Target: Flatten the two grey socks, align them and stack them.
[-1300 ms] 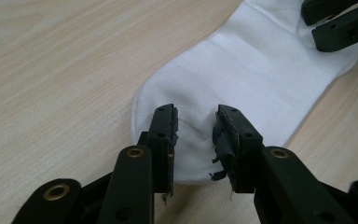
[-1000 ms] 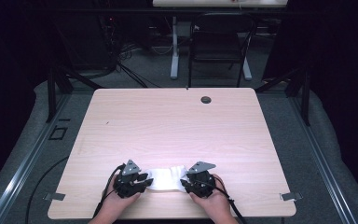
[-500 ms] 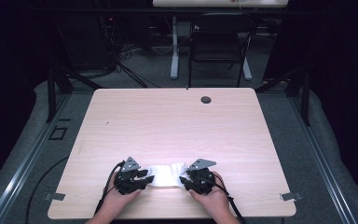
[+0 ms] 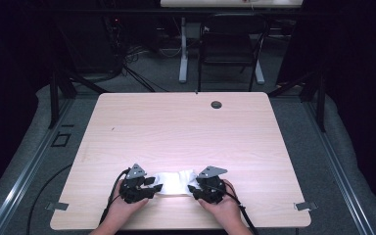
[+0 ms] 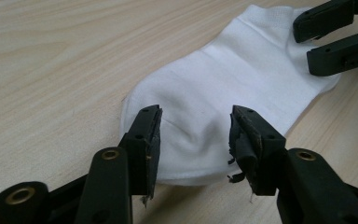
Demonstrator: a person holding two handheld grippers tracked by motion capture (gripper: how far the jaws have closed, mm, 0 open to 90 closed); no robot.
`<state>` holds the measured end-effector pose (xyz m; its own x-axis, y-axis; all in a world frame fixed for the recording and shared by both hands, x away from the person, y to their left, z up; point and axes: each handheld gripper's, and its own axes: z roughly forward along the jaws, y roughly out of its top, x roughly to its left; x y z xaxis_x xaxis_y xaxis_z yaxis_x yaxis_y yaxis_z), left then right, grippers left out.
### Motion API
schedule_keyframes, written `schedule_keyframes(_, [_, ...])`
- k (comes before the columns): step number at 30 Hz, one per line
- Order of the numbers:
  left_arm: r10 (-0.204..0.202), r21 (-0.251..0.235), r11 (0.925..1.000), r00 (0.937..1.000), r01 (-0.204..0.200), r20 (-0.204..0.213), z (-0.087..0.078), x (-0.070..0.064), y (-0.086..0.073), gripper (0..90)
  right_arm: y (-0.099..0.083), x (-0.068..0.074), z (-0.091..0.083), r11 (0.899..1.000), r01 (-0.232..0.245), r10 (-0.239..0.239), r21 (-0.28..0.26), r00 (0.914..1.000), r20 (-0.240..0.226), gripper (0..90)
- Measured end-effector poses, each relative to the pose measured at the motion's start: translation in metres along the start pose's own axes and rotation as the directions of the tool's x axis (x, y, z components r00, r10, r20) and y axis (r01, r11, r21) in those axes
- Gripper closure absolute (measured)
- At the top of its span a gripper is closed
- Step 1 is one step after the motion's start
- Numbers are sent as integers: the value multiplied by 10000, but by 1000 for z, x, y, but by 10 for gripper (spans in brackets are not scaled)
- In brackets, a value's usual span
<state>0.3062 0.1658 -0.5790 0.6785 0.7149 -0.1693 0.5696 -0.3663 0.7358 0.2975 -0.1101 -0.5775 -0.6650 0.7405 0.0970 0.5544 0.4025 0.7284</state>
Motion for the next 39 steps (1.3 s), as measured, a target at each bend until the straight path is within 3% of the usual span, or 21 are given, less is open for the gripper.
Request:
schedule_keyframes(9, [49, -234, 9997, 9997, -54, -237, -6, -1, 3, 478, 4, 7, -7, 9980, 468, -464, -414, 9989, 109, 491])
schedule_keyframes(17, [36, -483, 9988, 9998, -46, -208, -15, -2, 5, 449, 6, 9, -16, 9922, 880, -850, -884, 9957, 375, 440])
schedule_keyframes(21, [36, -615, 9981, 9999, -44, -133, -23, -3, 5, 444, 5, 10, -22, 9926, 921, -894, -790, 9953, 373, 437])
schedule_keyframes(28, [-355, -736, 9967, 9990, 333, -280, -39, 3, 0, 437, -1, 8, -36, 9966, 634, -634, -519, 9980, 6, 423])
schedule_keyframes(31, [-613, -733, 9956, 9974, 583, -390, -45, 8, -2, 433, -3, 6, -41, 9967, 523, -520, -614, 9986, 67, 415])
schedule_keyframes(39, [-852, -534, 9952, 9949, 824, -533, -55, 19, -9, 421, -12, 1, -53, 9970, 148, -134, -755, 9997, 191, 412])
